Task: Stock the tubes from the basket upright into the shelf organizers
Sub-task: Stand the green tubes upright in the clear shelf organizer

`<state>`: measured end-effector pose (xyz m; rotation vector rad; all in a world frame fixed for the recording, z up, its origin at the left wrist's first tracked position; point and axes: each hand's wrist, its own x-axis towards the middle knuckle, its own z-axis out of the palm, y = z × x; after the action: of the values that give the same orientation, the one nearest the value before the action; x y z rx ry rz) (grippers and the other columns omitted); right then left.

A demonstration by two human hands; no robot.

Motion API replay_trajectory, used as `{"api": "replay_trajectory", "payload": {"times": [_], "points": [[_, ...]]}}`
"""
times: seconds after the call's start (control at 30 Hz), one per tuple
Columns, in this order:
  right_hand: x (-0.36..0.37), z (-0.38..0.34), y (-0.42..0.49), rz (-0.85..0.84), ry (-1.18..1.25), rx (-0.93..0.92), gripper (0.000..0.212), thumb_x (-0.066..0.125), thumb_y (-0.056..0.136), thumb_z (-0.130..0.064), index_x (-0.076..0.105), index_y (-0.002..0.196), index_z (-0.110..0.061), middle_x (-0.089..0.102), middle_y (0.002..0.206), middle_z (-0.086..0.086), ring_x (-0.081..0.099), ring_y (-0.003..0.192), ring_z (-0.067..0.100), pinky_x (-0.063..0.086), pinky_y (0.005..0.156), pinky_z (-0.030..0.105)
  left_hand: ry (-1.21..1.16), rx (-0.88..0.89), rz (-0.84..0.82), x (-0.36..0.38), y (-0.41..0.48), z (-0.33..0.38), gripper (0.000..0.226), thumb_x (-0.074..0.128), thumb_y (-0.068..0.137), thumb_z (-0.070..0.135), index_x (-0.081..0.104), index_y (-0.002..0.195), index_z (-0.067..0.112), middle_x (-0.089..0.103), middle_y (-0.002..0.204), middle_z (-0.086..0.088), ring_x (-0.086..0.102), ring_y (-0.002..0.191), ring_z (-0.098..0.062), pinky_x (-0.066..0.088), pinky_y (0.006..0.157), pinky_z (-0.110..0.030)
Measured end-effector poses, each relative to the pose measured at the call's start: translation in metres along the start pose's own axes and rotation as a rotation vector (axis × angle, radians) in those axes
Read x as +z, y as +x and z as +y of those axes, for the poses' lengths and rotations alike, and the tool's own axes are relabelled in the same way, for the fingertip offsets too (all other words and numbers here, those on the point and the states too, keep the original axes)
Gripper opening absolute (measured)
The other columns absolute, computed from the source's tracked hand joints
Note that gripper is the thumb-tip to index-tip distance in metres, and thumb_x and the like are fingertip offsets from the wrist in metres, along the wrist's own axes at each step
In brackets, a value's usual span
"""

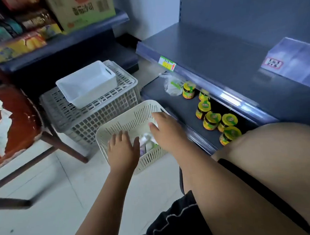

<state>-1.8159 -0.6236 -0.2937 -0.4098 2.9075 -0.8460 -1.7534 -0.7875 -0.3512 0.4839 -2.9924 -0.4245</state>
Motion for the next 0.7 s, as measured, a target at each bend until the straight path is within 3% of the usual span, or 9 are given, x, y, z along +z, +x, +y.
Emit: {"api": "replay_trajectory", "payload": {"times": [0.13,0.3,0.37,0.43,0.53,0.6,0.67,0.7], "points": [[0.032,0.032,0.023,-0.209,-0.071,0.173,0.027,0.044,0.100,-0.041,0.054,0.105,-0.016,0.060,0.113,0.008,0.059,0.104,0.033,0.052,0.085,0.045,-0.096,-0.128,-0.154,0.036,0.016,-0.030,0.053,0.048,0.100,0.048,0.053,0.139,0.011,0.053,0.148,-0.009,0.040,0.141,-0.033,0.034,0.117,-0.048],[0.060,0.054,0.069,-0.335,-0.052,0.249,0.032,0.041,0.103,-0.033,0.056,0.124,-0.015,0.061,0.124,0.008,0.059,0.106,0.031,0.047,0.081,0.038,-0.302,-0.359,-0.328,0.074,0.049,-0.067,0.044,0.056,0.097,0.040,0.059,0.132,0.014,0.056,0.142,-0.017,0.052,0.128,-0.038,0.043,0.106,-0.044],[0.074,0.066,0.083,-0.375,-0.018,0.300,0.029,0.042,0.103,-0.027,0.058,0.124,-0.015,0.062,0.115,0.007,0.057,0.097,0.028,0.050,0.083,0.039,-0.336,-0.434,-0.362,0.086,0.062,-0.072,0.039,0.057,0.098,0.038,0.061,0.129,0.014,0.062,0.134,-0.016,0.060,0.118,-0.038,0.048,0.098,-0.041],[0.092,0.077,0.095,-0.429,-0.046,0.341,0.023,0.044,0.102,-0.023,0.062,0.112,-0.013,0.062,0.103,0.005,0.055,0.084,0.025,0.049,0.075,0.037,-0.340,-0.452,-0.454,0.101,0.071,-0.075,0.034,0.056,0.099,0.038,0.064,0.124,0.015,0.068,0.120,-0.014,0.065,0.106,-0.034,0.050,0.090,-0.038],[0.124,0.086,0.113,-0.562,-0.208,0.390,0.021,0.048,0.100,-0.031,0.055,0.093,-0.012,0.056,0.080,0.010,0.049,0.067,0.026,0.041,0.062,0.036,-0.377,-0.503,-0.560,0.122,0.082,-0.077,0.031,0.055,0.101,0.029,0.065,0.120,0.008,0.066,0.121,-0.017,0.063,0.112,-0.035,0.047,0.094,-0.035],[0.153,0.094,0.124,-0.702,-0.255,0.383,0.019,0.049,0.098,-0.027,0.056,0.098,-0.010,0.052,0.079,0.009,0.055,0.076,0.029,0.049,0.072,0.039,-0.404,-0.604,-0.577,0.131,0.091,-0.077,0.038,0.051,0.102,0.024,0.060,0.128,-0.002,0.064,0.127,-0.021,0.062,0.116,-0.037,0.048,0.099,-0.037],[0.184,0.104,0.133,-0.878,-0.263,0.368,0.032,0.048,0.091,-0.020,0.062,0.118,-0.009,0.061,0.099,0.014,0.061,0.092,0.034,0.054,0.087,0.045,-0.347,-0.637,-0.641,0.140,0.098,-0.077,0.048,0.051,0.101,0.034,0.058,0.129,-0.005,0.065,0.123,-0.022,0.065,0.111,-0.040,0.053,0.099,-0.044],[0.194,0.109,0.137,-0.941,-0.266,0.358,0.039,0.048,0.090,-0.018,0.062,0.126,-0.013,0.063,0.112,0.017,0.062,0.101,0.038,0.053,0.091,0.048,-0.311,-0.588,-0.704,0.146,0.101,-0.075,0.048,0.052,0.099,0.043,0.064,0.120,0.001,0.068,0.117,-0.019,0.068,0.105,-0.039,0.055,0.095,-0.045]]}}
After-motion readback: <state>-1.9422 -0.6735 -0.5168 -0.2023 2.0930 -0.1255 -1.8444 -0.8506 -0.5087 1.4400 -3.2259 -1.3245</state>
